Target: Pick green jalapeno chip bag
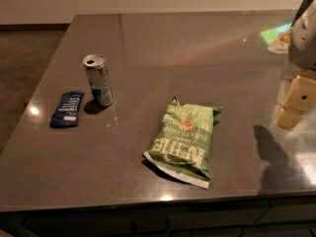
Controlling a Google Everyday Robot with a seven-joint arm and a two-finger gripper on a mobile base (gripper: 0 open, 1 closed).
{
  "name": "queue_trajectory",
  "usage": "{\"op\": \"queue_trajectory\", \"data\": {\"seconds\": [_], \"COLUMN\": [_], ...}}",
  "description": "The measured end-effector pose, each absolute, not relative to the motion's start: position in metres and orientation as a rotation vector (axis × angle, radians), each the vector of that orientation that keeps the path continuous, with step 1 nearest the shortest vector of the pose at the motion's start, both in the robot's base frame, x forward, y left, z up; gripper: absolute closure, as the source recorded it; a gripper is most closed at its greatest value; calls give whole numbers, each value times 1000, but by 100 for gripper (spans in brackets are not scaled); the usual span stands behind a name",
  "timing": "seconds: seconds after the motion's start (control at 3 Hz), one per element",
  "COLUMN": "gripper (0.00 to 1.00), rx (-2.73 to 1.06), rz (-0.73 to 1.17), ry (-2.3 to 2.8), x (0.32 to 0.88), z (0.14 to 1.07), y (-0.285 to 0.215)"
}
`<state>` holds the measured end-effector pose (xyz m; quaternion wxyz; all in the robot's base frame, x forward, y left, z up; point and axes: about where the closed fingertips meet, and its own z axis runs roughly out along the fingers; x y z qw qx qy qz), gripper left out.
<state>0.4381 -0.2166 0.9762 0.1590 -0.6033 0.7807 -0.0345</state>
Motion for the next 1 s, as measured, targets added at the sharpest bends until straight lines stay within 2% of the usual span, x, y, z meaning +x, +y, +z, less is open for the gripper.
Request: {"op": "queue_trajectory", "data": {"seconds": [0.33,1.0], "gripper": [0,0], "rx": [-1724,-1848], "rz": [-99,-18], "ry": [2232,2072], "x": [438,451], "z": [976,968], "y": [-217,-175]}}
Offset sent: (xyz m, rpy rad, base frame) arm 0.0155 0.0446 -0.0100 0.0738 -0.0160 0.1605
